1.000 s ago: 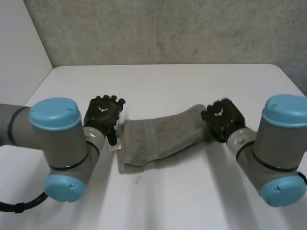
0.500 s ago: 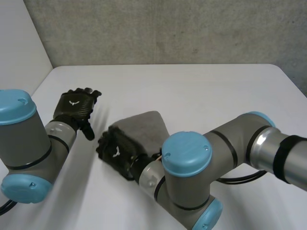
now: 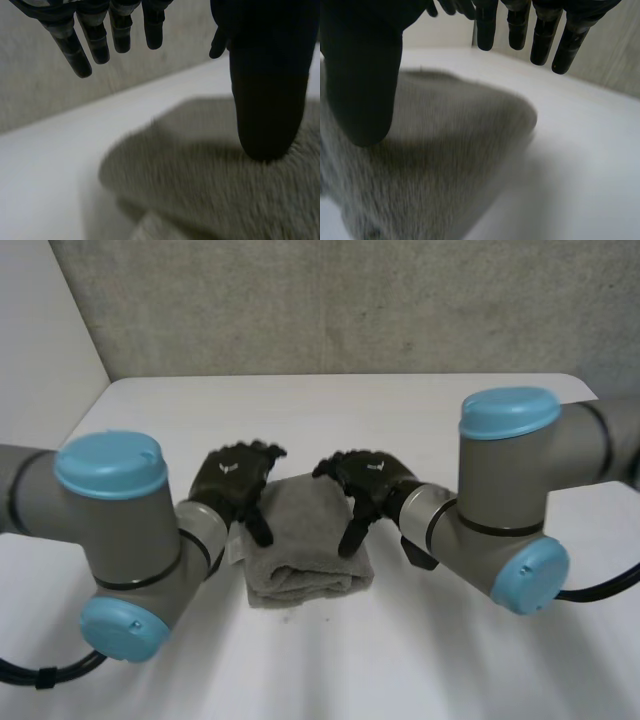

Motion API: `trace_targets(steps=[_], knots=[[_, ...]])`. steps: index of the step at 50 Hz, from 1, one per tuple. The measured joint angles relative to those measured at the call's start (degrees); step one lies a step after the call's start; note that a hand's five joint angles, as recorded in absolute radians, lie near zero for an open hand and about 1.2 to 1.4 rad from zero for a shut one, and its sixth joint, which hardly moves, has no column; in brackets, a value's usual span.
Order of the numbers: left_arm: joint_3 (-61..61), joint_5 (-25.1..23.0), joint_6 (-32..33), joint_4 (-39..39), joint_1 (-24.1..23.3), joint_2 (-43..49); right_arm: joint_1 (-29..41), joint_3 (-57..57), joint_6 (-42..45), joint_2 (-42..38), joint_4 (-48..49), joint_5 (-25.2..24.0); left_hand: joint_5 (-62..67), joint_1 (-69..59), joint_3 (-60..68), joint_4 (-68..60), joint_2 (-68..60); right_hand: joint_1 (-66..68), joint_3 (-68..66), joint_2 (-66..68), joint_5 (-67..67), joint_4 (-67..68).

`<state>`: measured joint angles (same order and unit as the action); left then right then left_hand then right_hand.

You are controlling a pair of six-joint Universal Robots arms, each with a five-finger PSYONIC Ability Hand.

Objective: Fold the towel.

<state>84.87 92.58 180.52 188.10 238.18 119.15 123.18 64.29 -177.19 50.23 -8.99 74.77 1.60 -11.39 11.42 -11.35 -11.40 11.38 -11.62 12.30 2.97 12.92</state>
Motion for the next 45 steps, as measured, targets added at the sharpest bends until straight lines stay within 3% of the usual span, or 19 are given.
trace_targets(steps=[7, 13, 23, 29, 36, 45], knots=[[0.41, 2.58, 0.54, -1.06, 0.14, 3.88, 0.19, -4.61, 4.85, -6.7, -3.0, 1.02, 0.0, 0.19, -0.16, 0.15, 0.14, 0.0, 0.0, 0.0, -0.04, 0.0], [1.59, 3.1, 0.77, -1.71, 0.35, 3.79, 0.31, -5.06, 8.84, -6.39, -3.4, 3.15, 0.0, 0.53, -0.6, 0.54, 0.55, -0.45, 0.0, 0.0, -0.47, 0.0], [0.6, 2.35, 0.6, -5.15, 0.89, -4.65, -1.99, 0.09, 9.4, 7.66, 2.72, 4.98, -0.06, 1.12, -1.29, 1.14, 1.19, -0.46, 0.0, 0.0, -0.48, 0.0], [-5.45, 2.01, 0.35, -9.15, 2.42, -14.11, -6.03, 3.82, 9.16, 20.12, 9.48, 12.94, -0.06, 1.43, -1.58, 1.48, 1.57, -0.46, 0.0, 0.0, -0.49, 0.0], [-11.53, 0.72, -0.08, -14.82, 4.82, -20.05, -8.37, 4.86, 9.25, 25.31, 7.58, 18.82, -0.06, 1.65, -1.82, 1.63, 1.75, -0.46, 0.0, 0.0, -0.49, 0.0], [-13.06, -1.73, -1.16, -17.88, 7.9, -22.17, -9.94, 5.2, 9.33, 26.18, 3.15, 19.09, -0.06, 1.69, -1.89, 1.75, 1.85, -0.46, 0.0, 0.0, -0.49, 0.0]])
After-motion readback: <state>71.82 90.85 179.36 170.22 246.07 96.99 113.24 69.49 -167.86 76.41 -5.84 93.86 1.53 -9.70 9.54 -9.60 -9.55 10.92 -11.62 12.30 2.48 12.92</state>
